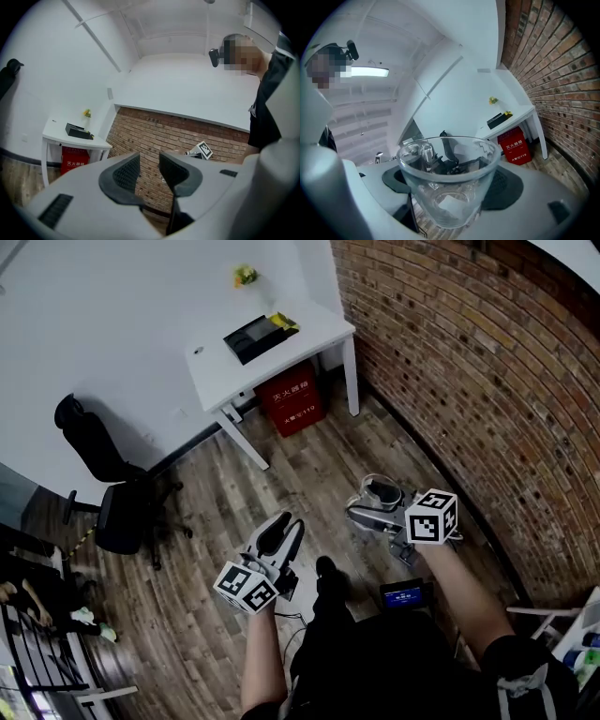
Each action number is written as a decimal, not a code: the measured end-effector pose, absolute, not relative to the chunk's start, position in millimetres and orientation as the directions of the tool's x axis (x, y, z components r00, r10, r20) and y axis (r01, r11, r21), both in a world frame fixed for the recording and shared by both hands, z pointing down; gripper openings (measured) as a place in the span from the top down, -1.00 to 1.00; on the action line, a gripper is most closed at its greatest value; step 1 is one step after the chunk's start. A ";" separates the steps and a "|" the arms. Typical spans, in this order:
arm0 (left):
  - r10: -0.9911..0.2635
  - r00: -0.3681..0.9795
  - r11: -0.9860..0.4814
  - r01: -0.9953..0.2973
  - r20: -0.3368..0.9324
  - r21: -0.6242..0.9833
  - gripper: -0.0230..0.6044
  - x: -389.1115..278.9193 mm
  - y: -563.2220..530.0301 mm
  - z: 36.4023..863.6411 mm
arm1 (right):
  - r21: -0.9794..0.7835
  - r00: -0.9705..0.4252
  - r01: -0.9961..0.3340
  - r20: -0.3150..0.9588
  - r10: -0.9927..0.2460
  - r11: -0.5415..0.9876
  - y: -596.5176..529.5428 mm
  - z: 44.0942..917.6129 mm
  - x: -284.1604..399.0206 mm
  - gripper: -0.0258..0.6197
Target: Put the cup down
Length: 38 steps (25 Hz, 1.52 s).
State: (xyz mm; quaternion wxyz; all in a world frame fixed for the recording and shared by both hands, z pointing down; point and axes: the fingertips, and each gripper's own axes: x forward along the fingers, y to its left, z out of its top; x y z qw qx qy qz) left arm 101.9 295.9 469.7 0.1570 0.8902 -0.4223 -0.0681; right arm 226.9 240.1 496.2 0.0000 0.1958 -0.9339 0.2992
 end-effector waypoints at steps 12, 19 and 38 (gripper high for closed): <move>-0.755 0.654 -0.626 -0.695 -0.052 0.355 0.51 -35.7 112.4 445.7 | -0.573 -0.901 -0.385 0.064 -0.429 0.723 59.2 457.5 107.1 -0.37; -0.753 0.657 -0.616 -0.681 -0.041 0.395 0.51 -75.2 48.5 463.0 | -0.591 -0.903 -0.387 0.089 -0.420 0.708 -9.4 471.2 64.4 -0.36; -0.850 0.526 -0.493 -0.770 -0.035 0.406 0.51 -156.6 -240.3 461.3 | -0.610 -0.982 -0.169 0.038 -0.184 0.774 -315.3 472.7 -48.0 -0.36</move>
